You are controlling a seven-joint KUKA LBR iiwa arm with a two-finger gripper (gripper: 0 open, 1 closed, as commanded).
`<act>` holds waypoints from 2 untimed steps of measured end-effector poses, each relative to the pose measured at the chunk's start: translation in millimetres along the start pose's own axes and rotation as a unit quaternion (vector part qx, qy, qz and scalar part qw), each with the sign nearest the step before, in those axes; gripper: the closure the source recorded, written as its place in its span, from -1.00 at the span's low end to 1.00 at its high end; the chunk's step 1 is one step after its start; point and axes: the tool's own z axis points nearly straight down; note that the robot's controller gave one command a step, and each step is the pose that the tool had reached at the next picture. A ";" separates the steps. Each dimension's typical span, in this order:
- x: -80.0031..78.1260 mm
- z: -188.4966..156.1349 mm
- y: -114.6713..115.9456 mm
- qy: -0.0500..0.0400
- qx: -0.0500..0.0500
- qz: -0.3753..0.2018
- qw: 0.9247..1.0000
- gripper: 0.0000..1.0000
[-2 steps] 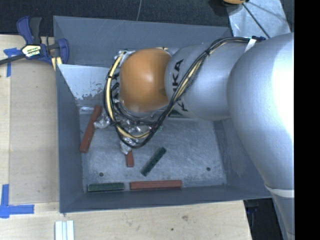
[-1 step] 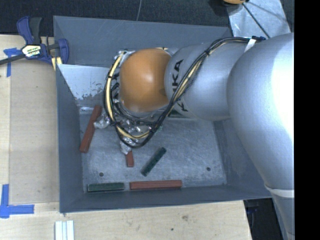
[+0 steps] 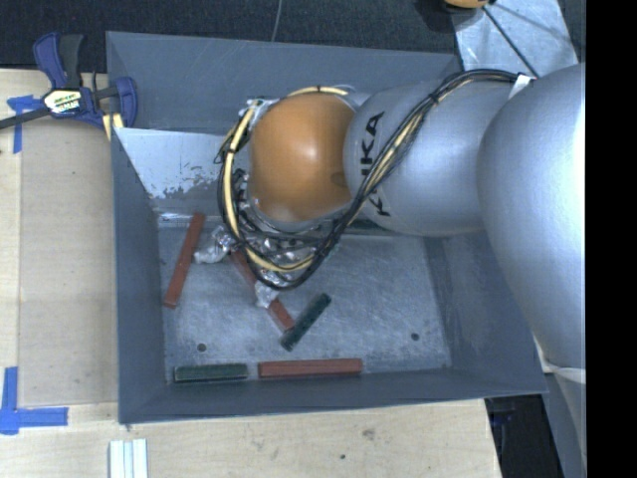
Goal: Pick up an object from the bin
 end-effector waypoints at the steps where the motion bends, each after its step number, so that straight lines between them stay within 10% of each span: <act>1: 30.2 -0.5 -9.2 0.010 -0.003 -0.087 0.996 -1.00; 2: 24.6 12.3 -53.2 0.000 -0.001 -0.056 0.998 1.00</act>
Offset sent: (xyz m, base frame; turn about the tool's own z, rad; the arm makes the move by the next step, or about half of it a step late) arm 0.0193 -0.0588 -0.0214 -0.1141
